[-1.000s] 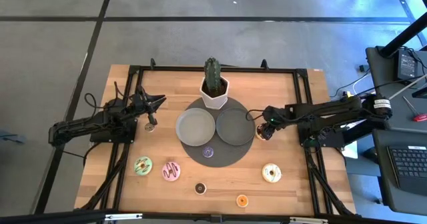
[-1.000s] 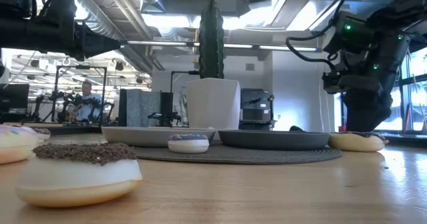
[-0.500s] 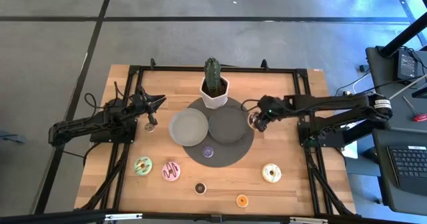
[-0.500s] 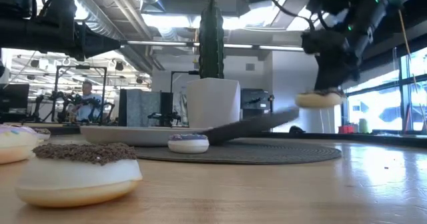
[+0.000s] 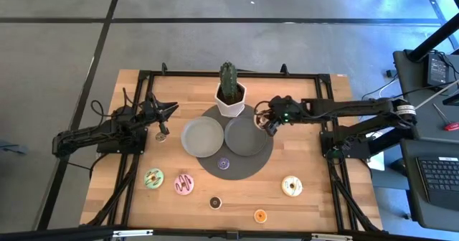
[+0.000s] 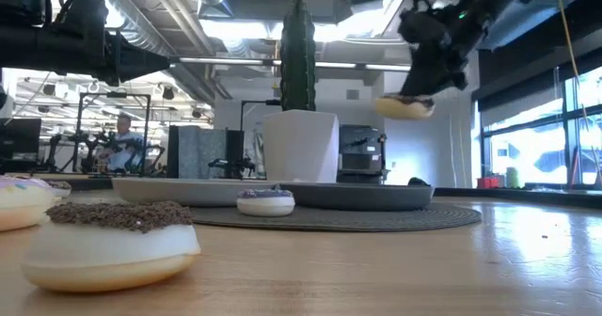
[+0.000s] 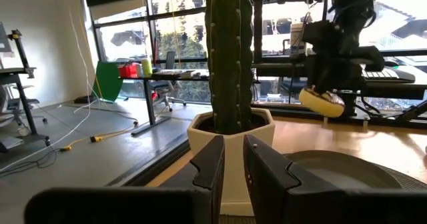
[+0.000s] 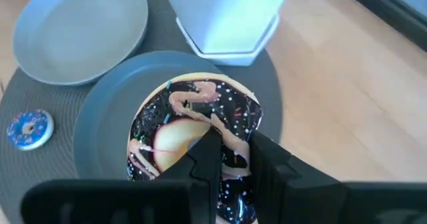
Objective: Pick & Place donuts
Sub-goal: Put the big black donut on the dark gray plate
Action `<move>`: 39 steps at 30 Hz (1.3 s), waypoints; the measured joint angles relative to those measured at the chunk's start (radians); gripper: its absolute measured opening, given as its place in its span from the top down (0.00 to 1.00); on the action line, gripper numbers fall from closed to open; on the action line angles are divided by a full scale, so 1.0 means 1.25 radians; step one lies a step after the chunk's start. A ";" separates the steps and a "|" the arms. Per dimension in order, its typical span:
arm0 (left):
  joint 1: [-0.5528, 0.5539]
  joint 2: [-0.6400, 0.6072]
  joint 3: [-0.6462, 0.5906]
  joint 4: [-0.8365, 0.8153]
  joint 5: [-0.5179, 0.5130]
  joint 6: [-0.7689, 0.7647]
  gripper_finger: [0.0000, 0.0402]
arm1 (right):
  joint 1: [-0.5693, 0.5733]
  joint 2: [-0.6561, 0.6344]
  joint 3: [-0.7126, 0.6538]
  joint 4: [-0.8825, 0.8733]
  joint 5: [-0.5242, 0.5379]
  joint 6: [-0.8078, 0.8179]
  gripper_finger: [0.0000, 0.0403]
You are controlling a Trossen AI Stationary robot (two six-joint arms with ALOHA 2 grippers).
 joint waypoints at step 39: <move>0.000 0.000 0.000 -0.002 0.000 0.000 0.86 | -0.005 0.316 -0.001 0.092 -0.059 -0.059 0.68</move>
